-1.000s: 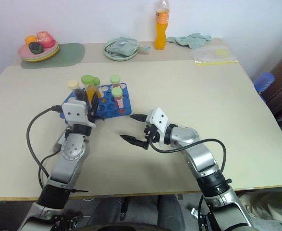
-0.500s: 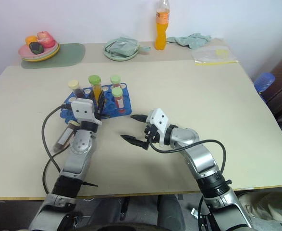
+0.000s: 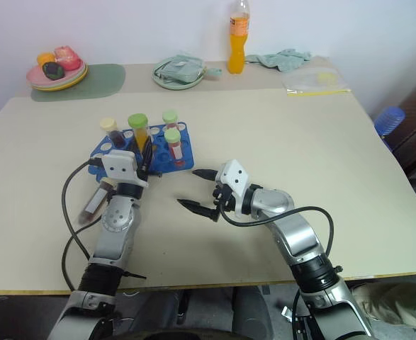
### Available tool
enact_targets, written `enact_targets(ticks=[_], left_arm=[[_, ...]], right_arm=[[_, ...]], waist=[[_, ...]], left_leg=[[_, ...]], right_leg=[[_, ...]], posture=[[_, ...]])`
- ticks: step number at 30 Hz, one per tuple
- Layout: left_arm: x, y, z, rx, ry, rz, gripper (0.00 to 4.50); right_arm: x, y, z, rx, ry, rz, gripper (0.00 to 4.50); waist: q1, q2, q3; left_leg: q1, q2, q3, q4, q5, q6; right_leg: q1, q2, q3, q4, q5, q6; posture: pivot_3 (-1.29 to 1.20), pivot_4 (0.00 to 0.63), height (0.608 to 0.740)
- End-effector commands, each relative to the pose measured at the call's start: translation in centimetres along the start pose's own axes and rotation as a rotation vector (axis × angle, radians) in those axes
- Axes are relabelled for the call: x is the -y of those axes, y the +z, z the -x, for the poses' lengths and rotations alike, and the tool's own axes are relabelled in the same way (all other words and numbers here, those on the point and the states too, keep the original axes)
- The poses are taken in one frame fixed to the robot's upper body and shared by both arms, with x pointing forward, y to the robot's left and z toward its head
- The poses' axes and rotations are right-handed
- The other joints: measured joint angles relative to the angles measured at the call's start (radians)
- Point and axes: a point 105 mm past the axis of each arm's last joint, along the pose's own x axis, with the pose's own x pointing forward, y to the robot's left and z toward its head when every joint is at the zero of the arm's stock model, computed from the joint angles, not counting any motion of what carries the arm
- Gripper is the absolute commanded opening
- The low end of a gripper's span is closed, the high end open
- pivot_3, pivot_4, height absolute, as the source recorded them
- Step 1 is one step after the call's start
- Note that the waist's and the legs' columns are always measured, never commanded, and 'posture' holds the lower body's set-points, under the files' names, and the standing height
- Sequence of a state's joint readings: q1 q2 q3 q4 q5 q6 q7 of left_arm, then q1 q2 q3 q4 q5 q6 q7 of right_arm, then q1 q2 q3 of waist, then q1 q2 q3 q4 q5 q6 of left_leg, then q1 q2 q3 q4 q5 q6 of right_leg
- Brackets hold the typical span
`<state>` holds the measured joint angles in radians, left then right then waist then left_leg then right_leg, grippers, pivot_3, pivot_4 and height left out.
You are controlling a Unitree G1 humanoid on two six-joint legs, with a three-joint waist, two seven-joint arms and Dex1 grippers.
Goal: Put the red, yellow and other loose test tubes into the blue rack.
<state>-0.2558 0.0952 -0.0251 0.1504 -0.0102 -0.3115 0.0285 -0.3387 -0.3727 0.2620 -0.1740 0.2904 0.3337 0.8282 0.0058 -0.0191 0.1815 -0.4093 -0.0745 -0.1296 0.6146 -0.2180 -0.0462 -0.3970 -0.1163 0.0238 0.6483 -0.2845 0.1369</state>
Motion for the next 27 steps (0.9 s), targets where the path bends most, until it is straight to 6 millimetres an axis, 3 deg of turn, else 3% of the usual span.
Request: enact_targets(ticks=[1,8,14,15,16,20,25,27], left_arm=[[-0.5,0.5,0.0,0.015,0.015,-0.034,0.72],[-0.5,0.2,-0.2,0.002,0.025,0.0,0.72],[-0.8,0.4,-0.1,0.003,0.038,0.021,3.58],[-1.1,0.7,0.0,0.012,0.048,0.027,4.23],[-1.3,1.0,0.1,0.024,0.056,0.036,4.44],[-2.9,4.1,0.6,0.111,0.087,0.084,4.44],[-5.8,9.9,2.2,0.187,0.055,0.115,4.44],[-7.0,10.2,2.9,0.101,0.029,0.135,4.44]], right_arm=[[-0.3,1.3,0.0,0.048,0.015,0.022,4.24],[-0.3,1.4,-0.1,0.051,0.018,0.021,4.24],[-0.1,1.5,0.0,0.059,0.002,0.024,4.24],[-0.1,1.6,0.0,0.061,-0.001,0.025,4.24],[0.0,1.6,0.1,0.062,-0.002,0.026,4.24],[0.2,1.8,0.3,0.068,-0.011,0.032,4.24],[0.5,1.7,1.0,0.063,-0.018,0.037,4.24],[0.6,1.7,1.2,0.06,-0.019,0.036,4.24]], waist=[[-0.002,0.0,0.0],[-0.003,0.0,0.0],[-0.002,0.0,0.0],[-0.002,0.0,0.0],[-0.002,0.0,0.0],[-0.003,0.0,0.0],[-0.011,0.0,0.0],[-0.018,0.0,0.0]], left_leg=[[0.0,0.0,0.0,0.0,0.0,0.0],[0.0,0.0,0.0,0.0,0.0,0.0],[0.0,0.0,-0.001,0.0,0.0,0.0],[0.0,0.0,-0.001,0.0,0.0,0.0],[0.0,0.0,-0.001,0.0,0.0,0.0],[0.0,0.0,-0.001,0.0,0.0,0.0],[0.0,0.001,-0.002,0.0,0.0,0.0],[0.0,0.001,-0.003,0.0,0.0,0.0]], right_leg=[[0.0,0.0,0.0,0.0,0.0,0.0],[0.0,0.0,0.0,0.0,0.0,0.0],[0.0,0.0,0.0,0.0,0.0,0.0],[0.0,0.0,0.0,0.0,0.0,0.0],[0.0,0.0,0.0,0.0,0.0,0.0],[0.0,0.0,0.0,0.0,0.0,0.0],[0.0,0.001,0.0,0.0,0.0,0.0],[0.0,0.001,0.0,0.001,0.0,0.0]], posture=[[0.0,0.15,0.74],[0.0,0.15,0.74],[0.0,0.15,0.74],[0.0,0.15,0.74],[0.0,0.15,0.74],[0.0,0.15,0.74],[0.0,0.15,0.74],[0.0,0.15,0.74]])
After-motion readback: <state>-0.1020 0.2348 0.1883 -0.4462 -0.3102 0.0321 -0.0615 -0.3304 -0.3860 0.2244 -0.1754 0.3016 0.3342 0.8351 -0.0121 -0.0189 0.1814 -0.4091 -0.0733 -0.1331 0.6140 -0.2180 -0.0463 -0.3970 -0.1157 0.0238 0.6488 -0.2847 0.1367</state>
